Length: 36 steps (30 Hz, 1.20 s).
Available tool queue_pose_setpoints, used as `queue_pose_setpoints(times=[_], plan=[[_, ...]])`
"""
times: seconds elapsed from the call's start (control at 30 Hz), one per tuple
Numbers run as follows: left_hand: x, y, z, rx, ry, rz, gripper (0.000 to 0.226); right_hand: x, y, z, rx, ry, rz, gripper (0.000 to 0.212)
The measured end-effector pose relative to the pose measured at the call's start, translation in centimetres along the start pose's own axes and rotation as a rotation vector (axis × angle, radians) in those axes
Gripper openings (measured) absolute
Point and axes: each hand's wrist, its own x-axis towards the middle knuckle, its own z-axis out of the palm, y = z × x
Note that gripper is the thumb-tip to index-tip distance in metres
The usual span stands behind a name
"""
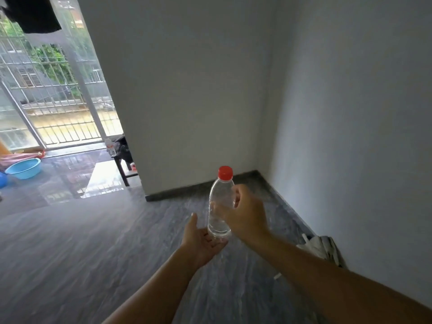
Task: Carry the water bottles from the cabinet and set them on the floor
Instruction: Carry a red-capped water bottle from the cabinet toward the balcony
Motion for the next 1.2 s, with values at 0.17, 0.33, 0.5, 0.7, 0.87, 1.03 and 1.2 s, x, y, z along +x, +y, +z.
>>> queue_pose_setpoints(times=[0.17,0.33,0.5,0.7,0.87,1.03,1.2], plan=[[1.7,4.3,-2.6,-0.060,0.043,0.040,0.083,3.2,-1.5,4.8,0.024,-0.068,-0.032,0.047],[3.9,9.2,-3.6,-0.113,0.111,0.089,0.083,7.4,-2.7,8.8,0.053,-0.104,-0.067,0.046],[5.7,14.0,-3.6,-0.176,0.126,0.139,0.081,12.5,-4.3,12.1,0.054,-0.180,-0.133,0.049],[7.3,19.1,-4.3,-0.238,0.173,0.194,0.081,17.3,-6.3,15.7,0.084,-0.276,-0.185,0.051],[9.3,23.1,-5.9,-0.264,0.194,0.211,0.082,20.3,-7.6,19.5,0.104,-0.320,-0.209,0.055],[11.5,27.9,-8.1,-0.278,0.198,0.227,0.083,23.6,-9.4,24.0,0.097,-0.344,-0.216,0.059],[13.8,34.0,-10.9,-0.280,0.189,0.238,0.081,27.4,-11.9,29.7,0.097,-0.344,-0.228,0.058]])
